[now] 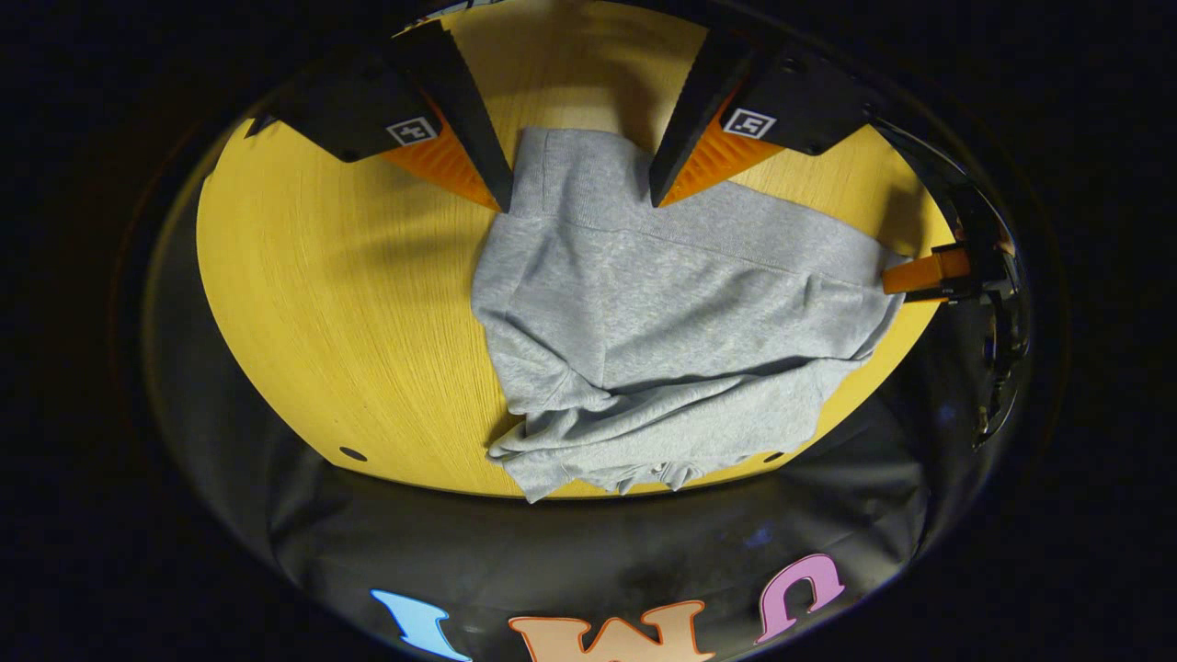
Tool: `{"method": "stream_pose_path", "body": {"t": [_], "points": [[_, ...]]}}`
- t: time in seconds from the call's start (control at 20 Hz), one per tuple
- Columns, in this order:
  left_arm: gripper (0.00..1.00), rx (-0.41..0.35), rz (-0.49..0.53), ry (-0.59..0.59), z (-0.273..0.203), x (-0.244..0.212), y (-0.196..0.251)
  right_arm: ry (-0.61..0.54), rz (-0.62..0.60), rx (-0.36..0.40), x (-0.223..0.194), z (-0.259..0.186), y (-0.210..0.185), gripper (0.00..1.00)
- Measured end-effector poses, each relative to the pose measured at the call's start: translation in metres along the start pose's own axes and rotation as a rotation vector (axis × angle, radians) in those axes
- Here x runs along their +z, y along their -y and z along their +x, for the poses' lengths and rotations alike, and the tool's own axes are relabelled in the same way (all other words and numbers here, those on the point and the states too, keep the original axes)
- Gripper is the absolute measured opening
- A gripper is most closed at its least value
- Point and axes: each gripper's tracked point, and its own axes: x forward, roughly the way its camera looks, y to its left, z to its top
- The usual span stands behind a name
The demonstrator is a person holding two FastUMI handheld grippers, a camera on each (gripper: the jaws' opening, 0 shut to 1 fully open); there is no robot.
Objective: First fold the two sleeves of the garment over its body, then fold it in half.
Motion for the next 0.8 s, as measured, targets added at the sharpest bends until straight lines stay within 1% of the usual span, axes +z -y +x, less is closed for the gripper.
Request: {"method": "stream_pose_path", "body": {"t": [0.05,0.1,0.15,0.2,0.25,0.3,0.35,0.4,0.45,0.5,0.55,0.6,0.65,0.7,0.75,0.8], "points": [[0.95,0.011,0.015,-0.004,0.0,-0.001,-0.001,-0.003,-0.016,-0.005,-0.001,0.001,0.001,0.96],[0.95,0.018,0.042,-0.006,0.003,-0.003,-0.001,0.006,-0.035,-0.004,-0.001,0.001,0.0,0.91],[0.95,0.017,0.057,-0.002,0.003,-0.001,-0.001,0.008,-0.049,-0.003,-0.002,0.002,-0.001,0.91],[0.95,0.016,0.052,-0.004,0.003,-0.002,0.0,0.01,-0.051,0.001,-0.001,0.002,-0.001,0.92],[0.94,0.018,0.04,0.002,0.001,0.0,0.0,0.007,-0.051,0.007,-0.001,0.003,-0.002,0.96],[0.92,0.015,0.038,0.004,0.003,-0.001,0.0,0.003,-0.052,0.021,-0.001,0.003,-0.004,0.91],[0.9,0.005,0.046,0.002,0.004,-0.001,0.003,-0.007,-0.051,0.033,-0.001,0.004,-0.008,0.75],[0.82,-0.011,0.058,0.001,0.004,-0.001,0.007,-0.015,-0.051,0.048,-0.001,0.006,-0.012,0.59],[0.77,-0.025,0.065,-0.006,0.005,0.001,0.01,-0.027,-0.045,0.06,-0.001,0.006,-0.015,0.51],[0.63,-0.039,0.067,-0.007,0.006,0.001,0.014,-0.038,-0.035,0.08,0.0,0.007,-0.02,0.37],[0.54,-0.05,0.066,-0.011,0.008,0.001,0.017,-0.055,-0.02,0.082,-0.001,0.005,-0.02,0.24],[0.4,-0.066,0.059,-0.012,0.006,0.002,0.021,-0.073,-0.006,0.096,0.001,0.007,-0.021,0.19],[0.32,-0.081,0.04,-0.014,0.007,0.003,0.024,-0.098,0.019,0.105,0.0,0.005,-0.021,0.12],[0.16,-0.093,0.013,-0.017,0.009,0.003,0.026,-0.118,0.049,0.117,0.0,0.006,-0.022,0.12],[0.12,-0.108,-0.014,-0.024,0.007,0.003,0.026,-0.131,0.075,0.129,0.001,0.006,-0.022,0.12],[0.03,-0.125,-0.045,-0.038,0.006,0.002,0.027,-0.143,0.083,0.139,0.001,0.005,-0.021,0.12]]}}
